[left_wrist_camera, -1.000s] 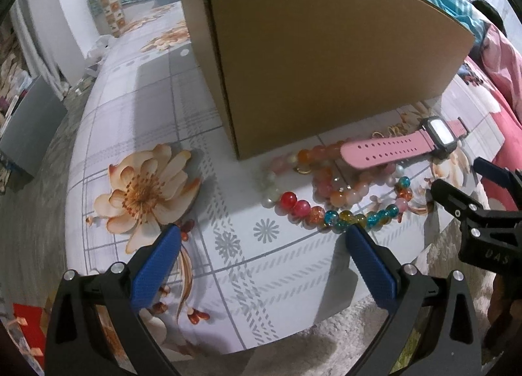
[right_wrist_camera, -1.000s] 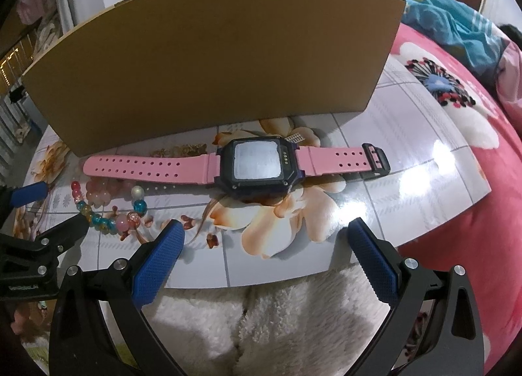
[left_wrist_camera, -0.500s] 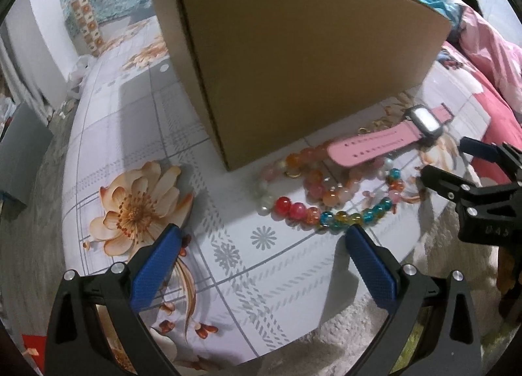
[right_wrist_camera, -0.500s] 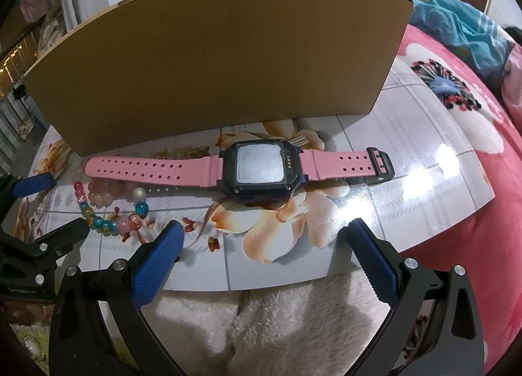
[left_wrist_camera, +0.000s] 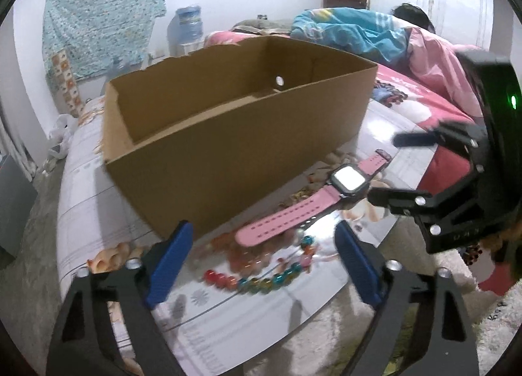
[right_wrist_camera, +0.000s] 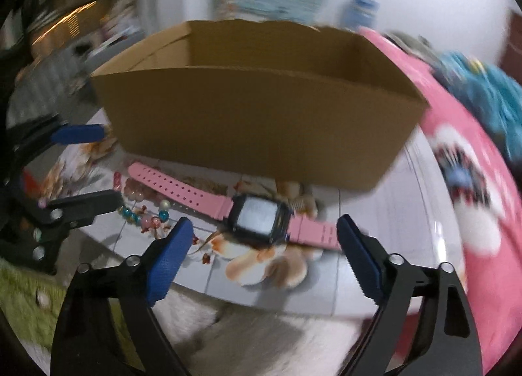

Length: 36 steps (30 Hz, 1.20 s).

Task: Organize jewelry
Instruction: 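Move the right gripper to the pink-strapped watch and close on its face, then lift the watch with the right gripper toward the cardboard box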

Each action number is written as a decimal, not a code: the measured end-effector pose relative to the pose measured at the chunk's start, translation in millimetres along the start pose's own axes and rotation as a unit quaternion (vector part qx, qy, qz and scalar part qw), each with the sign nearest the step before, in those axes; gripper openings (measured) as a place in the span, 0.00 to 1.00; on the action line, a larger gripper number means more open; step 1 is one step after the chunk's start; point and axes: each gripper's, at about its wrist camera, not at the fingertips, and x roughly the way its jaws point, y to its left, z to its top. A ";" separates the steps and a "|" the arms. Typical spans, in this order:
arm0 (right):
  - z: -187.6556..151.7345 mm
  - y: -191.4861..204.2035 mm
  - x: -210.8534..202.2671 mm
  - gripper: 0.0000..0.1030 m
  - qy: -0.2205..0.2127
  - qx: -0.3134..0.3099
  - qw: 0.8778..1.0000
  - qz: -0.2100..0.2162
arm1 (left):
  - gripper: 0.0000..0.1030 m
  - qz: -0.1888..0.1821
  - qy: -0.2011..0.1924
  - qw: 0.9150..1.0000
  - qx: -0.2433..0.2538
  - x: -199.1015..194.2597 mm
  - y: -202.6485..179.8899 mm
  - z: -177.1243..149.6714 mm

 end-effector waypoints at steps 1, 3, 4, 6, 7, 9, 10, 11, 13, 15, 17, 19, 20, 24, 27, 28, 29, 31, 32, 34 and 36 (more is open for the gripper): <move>3.6 -3.4 1.2 0.77 0.001 -0.022 1.000 0.014 | 0.76 0.001 -0.001 1.000 0.002 0.5 -6.7 0.3; 8.8 -7.2 6.0 0.73 0.008 -0.061 0.997 0.038 | 0.70 0.002 -0.001 1.000 0.010 2.5 -18.6 3.5; 10.4 -7.7 8.9 0.72 0.013 -0.078 0.996 0.047 | 0.68 0.003 -0.002 1.000 0.013 1.9 -22.3 4.9; 10.3 -8.8 16.4 0.66 0.032 -0.118 0.990 0.064 | 0.64 0.002 -0.003 1.000 0.017 2.5 -26.7 6.0; 10.1 -7.9 19.2 0.65 0.040 -0.139 0.987 0.071 | 0.63 0.000 -0.002 1.000 0.020 4.0 -30.4 7.1; 7.6 -8.3 22.5 0.63 0.049 -0.166 0.982 0.074 | 0.58 0.000 -0.001 1.000 0.022 5.5 -34.4 8.6; 10.2 -6.3 22.9 0.62 0.053 -0.177 0.980 0.077 | 0.54 -0.002 0.000 1.000 0.024 6.6 -37.3 9.9; 9.8 -5.9 23.3 0.59 0.055 -0.188 0.977 0.080 | 0.50 -0.004 0.000 1.000 0.027 7.7 -40.0 11.2; 10.1 -3.1 25.6 0.57 0.062 -0.211 0.972 0.086 | 0.43 -0.007 0.002 0.999 0.032 9.8 -44.5 14.0; 10.0 -0.5 27.3 0.50 0.067 -0.228 0.967 0.094 | 0.38 -0.014 0.007 0.999 0.036 13.7 -48.8 16.2; 15.4 5.1 36.8 0.51 0.080 -0.243 0.962 0.095 | 0.34 -0.018 0.011 0.999 0.040 16.2 -50.9 17.1; 13.3 8.5 38.9 0.51 0.082 -0.266 0.956 0.089 | 0.34 -0.019 0.011 0.999 0.046 17.4 -55.0 19.0; 13.7 8.2 38.3 0.48 0.082 -0.268 0.955 0.093 | 0.34 -0.020 0.012 0.999 0.049 17.0 -54.2 19.4; 28.0 -2.9 40.7 0.46 0.098 -0.256 0.954 0.125 | 0.34 -0.020 0.017 0.998 0.061 20.7 -57.9 20.8; 38.8 -12.4 44.0 0.46 0.111 -0.238 0.952 0.156 | 0.34 -0.014 0.024 0.997 0.079 24.6 -63.0 20.6; 41.7 -16.1 44.9 0.46 0.115 -0.230 0.952 0.168 | 0.34 -0.010 0.025 0.996 0.086 25.6 -65.6 20.2; 45.1 -20.6 46.0 0.46 0.121 -0.221 0.951 0.182 | 0.34 -0.007 0.026 0.995 0.093 26.7 -67.5 20.1; 52.3 -31.0 48.7 0.46 0.129 -0.211 0.948 0.200 | 0.35 0.003 0.025 0.994 0.108 28.0 -71.5 19.3; 54.3 -33.1 49.6 0.46 0.132 -0.208 0.947 0.208 | 0.35 0.009 0.026 0.993 0.115 31.7 -73.1 20.2; 60.7 -38.6 52.7 0.46 0.139 -0.197 0.943 0.228 | 0.35 0.029 0.030 0.990 0.131 38.3 -77.9 19.9; 65.7 -42.2 52.1 0.46 0.143 -0.189 0.941 0.241 | 0.35 0.040 0.034 0.989 0.140 42.2 -77.8 18.9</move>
